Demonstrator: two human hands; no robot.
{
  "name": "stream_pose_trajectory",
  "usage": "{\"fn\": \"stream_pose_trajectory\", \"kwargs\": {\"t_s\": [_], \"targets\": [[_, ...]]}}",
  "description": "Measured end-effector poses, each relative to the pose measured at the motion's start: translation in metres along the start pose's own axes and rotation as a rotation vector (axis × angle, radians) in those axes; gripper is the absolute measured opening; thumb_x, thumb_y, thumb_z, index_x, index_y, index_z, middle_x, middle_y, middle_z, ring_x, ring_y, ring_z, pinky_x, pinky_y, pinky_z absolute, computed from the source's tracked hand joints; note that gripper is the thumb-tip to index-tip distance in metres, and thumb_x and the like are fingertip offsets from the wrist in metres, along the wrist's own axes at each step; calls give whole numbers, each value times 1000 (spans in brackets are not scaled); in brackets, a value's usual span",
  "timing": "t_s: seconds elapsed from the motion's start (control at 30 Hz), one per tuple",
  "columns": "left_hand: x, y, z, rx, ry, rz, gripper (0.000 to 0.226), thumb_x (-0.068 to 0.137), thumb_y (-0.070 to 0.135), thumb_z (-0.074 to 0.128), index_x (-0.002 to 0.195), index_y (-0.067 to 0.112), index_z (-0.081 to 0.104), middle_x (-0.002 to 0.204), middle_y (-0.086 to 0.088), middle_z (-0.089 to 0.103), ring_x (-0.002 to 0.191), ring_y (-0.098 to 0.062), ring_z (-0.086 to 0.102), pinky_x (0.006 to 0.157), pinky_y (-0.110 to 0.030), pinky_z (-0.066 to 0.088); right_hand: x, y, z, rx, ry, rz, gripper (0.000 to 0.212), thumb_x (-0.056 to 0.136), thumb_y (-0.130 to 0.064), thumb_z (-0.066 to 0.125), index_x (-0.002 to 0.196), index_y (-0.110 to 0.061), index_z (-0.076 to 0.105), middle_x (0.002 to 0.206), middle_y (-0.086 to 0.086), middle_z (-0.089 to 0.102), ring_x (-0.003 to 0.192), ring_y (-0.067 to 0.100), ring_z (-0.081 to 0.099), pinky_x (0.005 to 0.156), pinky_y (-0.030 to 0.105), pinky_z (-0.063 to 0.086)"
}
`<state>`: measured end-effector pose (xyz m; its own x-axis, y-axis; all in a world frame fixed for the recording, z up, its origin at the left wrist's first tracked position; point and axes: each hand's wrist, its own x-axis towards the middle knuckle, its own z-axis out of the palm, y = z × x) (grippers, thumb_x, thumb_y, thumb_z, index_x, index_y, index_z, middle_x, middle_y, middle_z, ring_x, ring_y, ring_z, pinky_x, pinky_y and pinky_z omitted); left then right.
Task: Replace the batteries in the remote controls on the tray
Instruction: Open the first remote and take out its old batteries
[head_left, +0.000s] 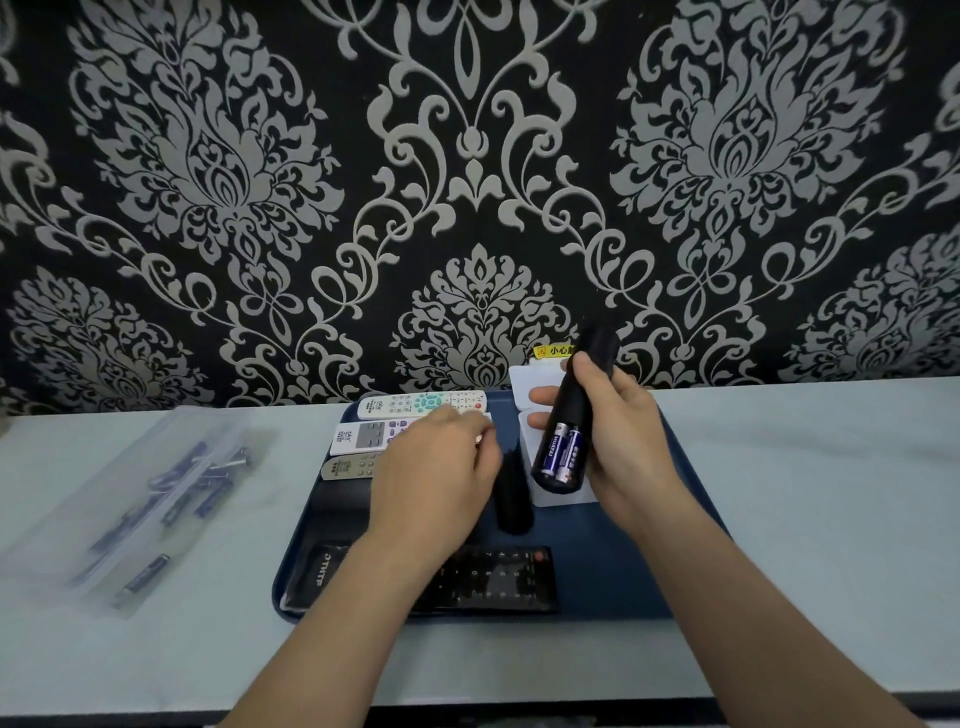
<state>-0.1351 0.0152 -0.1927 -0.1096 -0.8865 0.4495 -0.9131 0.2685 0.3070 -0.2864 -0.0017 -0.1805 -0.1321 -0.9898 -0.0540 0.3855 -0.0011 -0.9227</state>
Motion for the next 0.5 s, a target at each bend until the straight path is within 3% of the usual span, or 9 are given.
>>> {"fn": "stream_pose_trajectory", "kwargs": {"t_s": [0.07, 0.17, 0.23, 0.4, 0.5], "targets": [[-1, 11, -9, -412, 52, -46, 9, 89, 26, 60, 85, 26, 69, 76, 5, 65, 67, -15, 58, 63, -30, 47, -2, 0, 1, -2, -6, -18, 23, 98, -32, 56, 106, -13, 65, 86, 13, 75, 70, 22, 69, 71, 33, 57], [-4, 24, -11, -931, -234, -285, 5, 87, 20, 67, 91, 23, 65, 68, -3, 68, 56, -19, 62, 53, -30, 50, -3, -2, 4, -24, -8, -62, 27, 96, -34, 59, 100, -9, 68, 82, 10, 73, 72, 18, 68, 66, 30, 58], [-4, 26, -8, -1027, -327, -340, 14, 86, 13, 68, 98, 18, 62, 65, -5, 67, 55, -16, 64, 51, -26, 51, -5, -3, 6, -31, -13, -71, 29, 94, -36, 60, 94, -9, 69, 78, 8, 71, 70, 15, 67, 59, 25, 55], [-3, 27, -10, -1085, -248, -290, 27, 83, -3, 68, 103, 13, 60, 68, -3, 67, 56, -22, 62, 54, -28, 53, -10, -3, 10, 45, -39, 29, 35, 95, -41, 57, 94, -8, 66, 73, 3, 67, 56, 11, 62, 50, 25, 52], [-5, 30, -11, -1143, -309, -318, 36, 81, -3, 70, 106, 17, 53, 75, -11, 72, 59, -23, 65, 54, -27, 53, -11, -7, 11, -21, -61, 108, 44, 97, -47, 50, 95, -7, 67, 71, 2, 66, 51, 11, 59, 45, 24, 47]]}}
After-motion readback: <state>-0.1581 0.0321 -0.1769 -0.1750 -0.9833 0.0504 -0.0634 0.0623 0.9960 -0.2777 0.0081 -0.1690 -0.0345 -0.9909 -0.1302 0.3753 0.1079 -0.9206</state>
